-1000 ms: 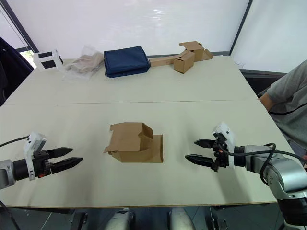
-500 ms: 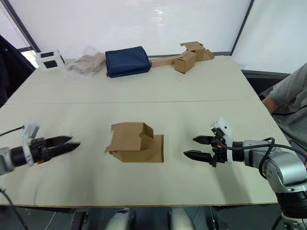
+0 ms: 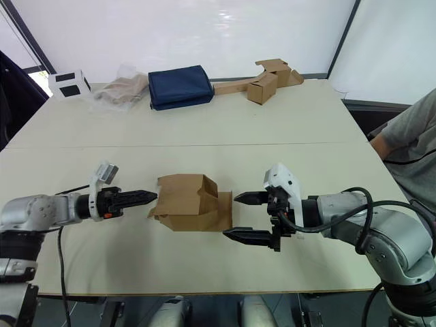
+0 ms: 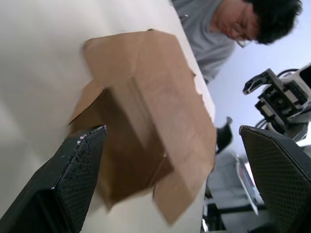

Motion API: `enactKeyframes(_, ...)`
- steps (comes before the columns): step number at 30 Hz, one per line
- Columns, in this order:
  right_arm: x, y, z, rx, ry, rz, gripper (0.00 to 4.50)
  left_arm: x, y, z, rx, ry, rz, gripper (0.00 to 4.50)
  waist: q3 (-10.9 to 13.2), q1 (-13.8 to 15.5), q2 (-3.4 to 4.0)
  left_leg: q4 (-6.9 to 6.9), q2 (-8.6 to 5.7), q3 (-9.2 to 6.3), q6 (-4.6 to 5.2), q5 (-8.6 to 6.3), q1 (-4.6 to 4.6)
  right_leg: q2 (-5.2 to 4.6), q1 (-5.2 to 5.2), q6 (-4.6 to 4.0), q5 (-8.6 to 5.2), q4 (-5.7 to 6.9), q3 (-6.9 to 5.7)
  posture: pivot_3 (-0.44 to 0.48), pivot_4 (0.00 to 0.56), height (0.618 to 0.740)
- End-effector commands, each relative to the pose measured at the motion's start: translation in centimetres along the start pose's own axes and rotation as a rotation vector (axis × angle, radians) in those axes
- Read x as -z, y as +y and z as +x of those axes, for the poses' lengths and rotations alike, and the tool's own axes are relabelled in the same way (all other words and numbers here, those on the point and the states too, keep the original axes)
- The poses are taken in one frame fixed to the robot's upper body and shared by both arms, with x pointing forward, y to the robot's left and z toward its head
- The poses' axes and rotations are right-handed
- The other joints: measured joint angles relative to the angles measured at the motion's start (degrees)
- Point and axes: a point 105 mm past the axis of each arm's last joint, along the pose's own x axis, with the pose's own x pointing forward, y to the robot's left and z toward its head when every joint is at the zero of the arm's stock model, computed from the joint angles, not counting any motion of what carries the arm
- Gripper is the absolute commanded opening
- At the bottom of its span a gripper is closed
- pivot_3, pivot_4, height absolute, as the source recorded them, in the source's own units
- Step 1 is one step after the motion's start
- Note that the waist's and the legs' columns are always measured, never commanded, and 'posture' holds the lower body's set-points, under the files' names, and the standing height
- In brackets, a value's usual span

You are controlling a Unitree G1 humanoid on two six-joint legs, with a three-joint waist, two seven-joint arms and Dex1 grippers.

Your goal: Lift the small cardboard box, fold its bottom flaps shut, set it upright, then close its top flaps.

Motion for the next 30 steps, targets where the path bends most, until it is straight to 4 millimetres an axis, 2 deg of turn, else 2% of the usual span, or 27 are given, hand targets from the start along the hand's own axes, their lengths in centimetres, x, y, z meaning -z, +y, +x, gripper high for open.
enactKeyframes(1,-0.1,1.4,0.1,-0.012,0.004,-0.026,4.45,-0.6,0.3,1.3,0.039,0.025,0.002,4.50,0.0,0.1,0.00,0.00,0.01,-0.01,0.00,0.00,0.01,0.01,0.01,0.00,0.00,0.03,0.00,0.000,0.150,0.740)
enactKeyframes(5,0.2,1.8,0.0,0.025,0.010,-0.019,4.45,-1.3,-0.1,3.8,0.101,0.071,0.006,4.50,0.0,0.3,-0.01,0.03,0.00,-0.02,0.00,0.00,-0.01,0.02,0.01,0.00,0.00,0.03,-0.01,0.000,0.150,0.740)
enactKeyframes(15,0.1,1.6,-0.3,0.095,0.001,-0.008,4.45,-2.3,0.2,5.0,0.144,0.073,-0.016,4.50,0.0,0.0,-0.03,0.04,-0.01,-0.03,0.01,0.00,-0.05,0.04,-0.03,0.00,0.00,0.04,0.00,0.000,0.150,0.740)
enactKeyframes(18,0.1,1.5,-0.3,0.097,-0.003,-0.003,4.50,-2.3,0.2,5.2,0.153,0.073,-0.020,3.73,0.0,0.0,-0.03,0.05,-0.01,-0.03,0.01,0.00,-0.05,0.03,-0.02,0.00,0.00,0.03,-0.01,0.000,0.150,0.740)
enactKeyframes(26,0.1,1.1,-0.3,0.103,-0.008,0.011,4.50,-2.3,-0.3,5.6,0.186,0.073,-0.022,0.50,0.0,0.0,-0.03,0.06,-0.01,-0.03,0.00,0.00,-0.06,0.03,-0.02,0.00,0.00,0.04,-0.01,0.000,0.150,0.740)
enactKeyframes(28,0.2,1.0,-0.4,0.109,-0.010,0.016,4.50,-2.3,-0.4,5.6,0.189,0.072,-0.020,0.13,0.0,0.0,-0.03,0.05,-0.01,-0.04,0.00,0.00,-0.06,0.03,-0.02,0.00,0.00,0.04,-0.01,0.000,0.150,0.740)
enactKeyframes(30,0.3,0.8,-0.5,0.117,-0.009,0.019,4.50,-2.5,-0.5,5.6,0.188,0.061,-0.015,0.13,0.0,0.0,-0.03,0.05,-0.01,-0.04,0.00,0.00,-0.06,0.03,-0.02,0.00,0.00,0.04,-0.01,0.000,0.150,0.740)
